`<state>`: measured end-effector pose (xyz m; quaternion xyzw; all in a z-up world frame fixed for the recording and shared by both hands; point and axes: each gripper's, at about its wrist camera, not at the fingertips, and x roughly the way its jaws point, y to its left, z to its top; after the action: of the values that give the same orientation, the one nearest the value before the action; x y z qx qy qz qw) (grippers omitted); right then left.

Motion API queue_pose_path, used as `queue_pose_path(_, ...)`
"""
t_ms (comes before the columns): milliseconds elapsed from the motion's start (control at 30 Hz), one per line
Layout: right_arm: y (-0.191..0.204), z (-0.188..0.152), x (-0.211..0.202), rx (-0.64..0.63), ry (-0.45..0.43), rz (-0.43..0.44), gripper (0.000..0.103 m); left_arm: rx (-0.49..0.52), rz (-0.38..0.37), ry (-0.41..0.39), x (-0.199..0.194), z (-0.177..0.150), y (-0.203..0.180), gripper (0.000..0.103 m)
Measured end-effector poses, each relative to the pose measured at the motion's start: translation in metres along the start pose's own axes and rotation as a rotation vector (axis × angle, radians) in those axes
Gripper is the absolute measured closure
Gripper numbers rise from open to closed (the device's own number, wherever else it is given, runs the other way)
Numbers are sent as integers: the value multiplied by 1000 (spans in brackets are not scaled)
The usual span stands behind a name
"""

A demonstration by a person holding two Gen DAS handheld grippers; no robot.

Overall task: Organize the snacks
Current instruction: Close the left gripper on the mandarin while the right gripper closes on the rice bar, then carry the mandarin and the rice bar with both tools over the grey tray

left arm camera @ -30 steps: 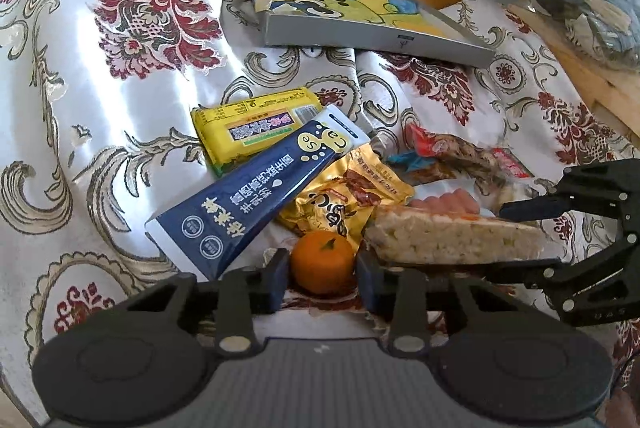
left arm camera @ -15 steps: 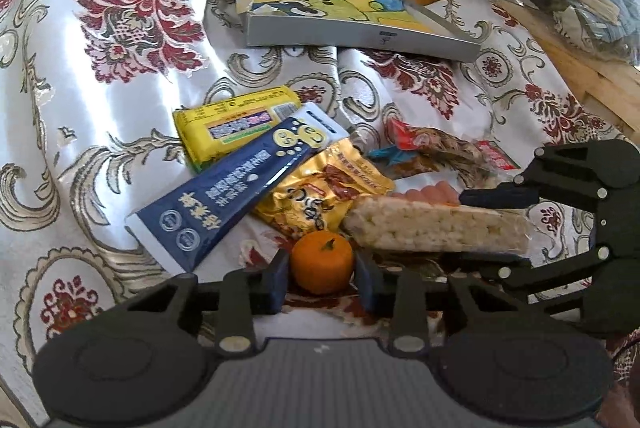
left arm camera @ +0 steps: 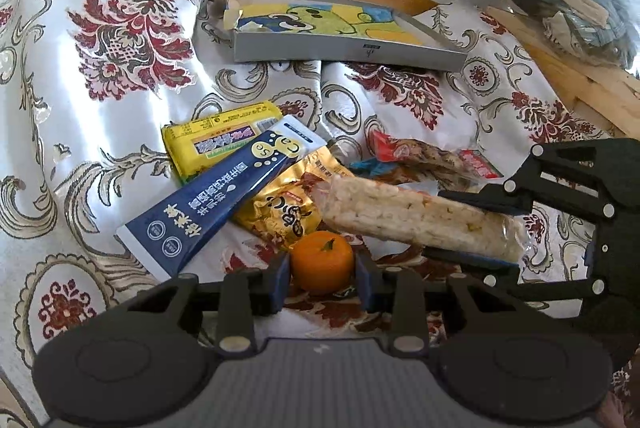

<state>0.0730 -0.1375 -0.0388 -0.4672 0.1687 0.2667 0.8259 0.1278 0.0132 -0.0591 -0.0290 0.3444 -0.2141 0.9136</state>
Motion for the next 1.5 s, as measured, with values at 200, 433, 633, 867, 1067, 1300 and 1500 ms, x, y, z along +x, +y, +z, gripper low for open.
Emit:
queue_pose_path(200,-8,-2,-10,7,-21,-58,73,-11,4,-18,-7,3,-6,66)
queue_pose_path(433,-34,0,-14,24,-59,-128,73,-17,40,-58,-16,21,-16,66)
queue_pose_path(633,-79,7,-5,9,-72,-134,73,-33,69,-116,-13,71,-19,66)
queue_pose_path(867,-175,31,13,-11,-39,-69,73,-4,118,-217,8,159,-17,66)
queue_pose_path(1067,-250,51,52,49,-31,-107,73,-65,163,-259,42,218,-1,66)
queue_pose_path(1300,-290,36,109,295,-61,-131,73,-136,207,-227,97,251,11,66)
queue_pose_path(1500,-297,14,141,388,-22,-105,73,-141,192,-171,141,253,6,66)
